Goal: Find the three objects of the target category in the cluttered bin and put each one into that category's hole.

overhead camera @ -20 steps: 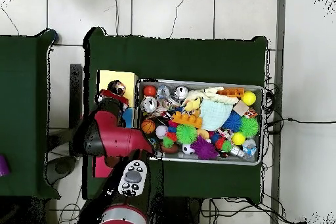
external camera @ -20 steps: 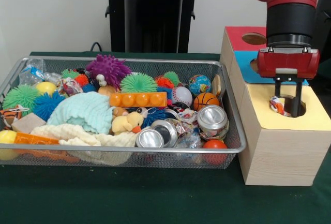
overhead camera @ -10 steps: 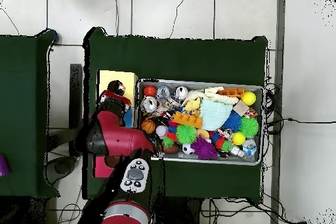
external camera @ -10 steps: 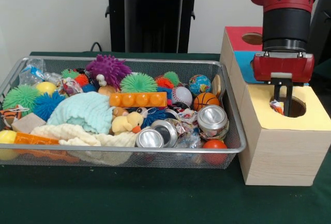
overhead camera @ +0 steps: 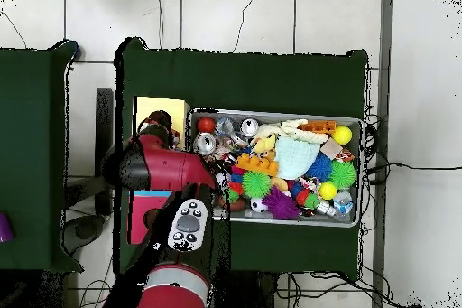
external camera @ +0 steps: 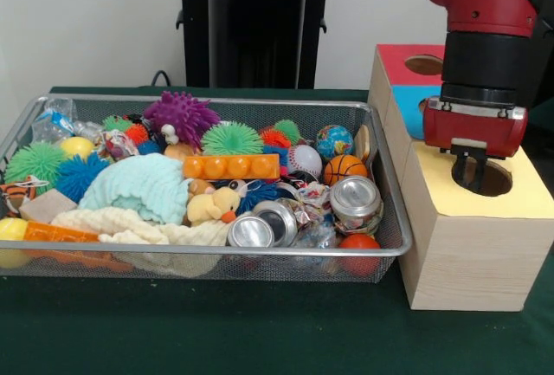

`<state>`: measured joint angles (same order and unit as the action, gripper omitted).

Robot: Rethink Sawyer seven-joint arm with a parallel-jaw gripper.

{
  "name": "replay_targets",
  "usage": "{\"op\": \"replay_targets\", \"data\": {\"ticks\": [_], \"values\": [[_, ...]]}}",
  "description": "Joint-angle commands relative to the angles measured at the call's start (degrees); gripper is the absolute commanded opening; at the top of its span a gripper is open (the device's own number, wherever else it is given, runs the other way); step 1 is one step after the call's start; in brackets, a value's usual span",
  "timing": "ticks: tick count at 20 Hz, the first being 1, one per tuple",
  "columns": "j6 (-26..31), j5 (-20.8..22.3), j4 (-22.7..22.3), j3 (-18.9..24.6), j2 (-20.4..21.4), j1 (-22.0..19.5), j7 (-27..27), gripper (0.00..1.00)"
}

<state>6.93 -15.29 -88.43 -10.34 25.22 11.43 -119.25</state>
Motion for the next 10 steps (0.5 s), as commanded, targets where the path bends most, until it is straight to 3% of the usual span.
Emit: {"op": "replay_targets", "data": {"ticks": [1,10], "values": [[19.22,6.13,7.96,2.53,-4.83,-3.24,5.08,0.00],[15.79,10.32,3.57,5.99,-3.95,-5.13,2.72,0.00]]}}
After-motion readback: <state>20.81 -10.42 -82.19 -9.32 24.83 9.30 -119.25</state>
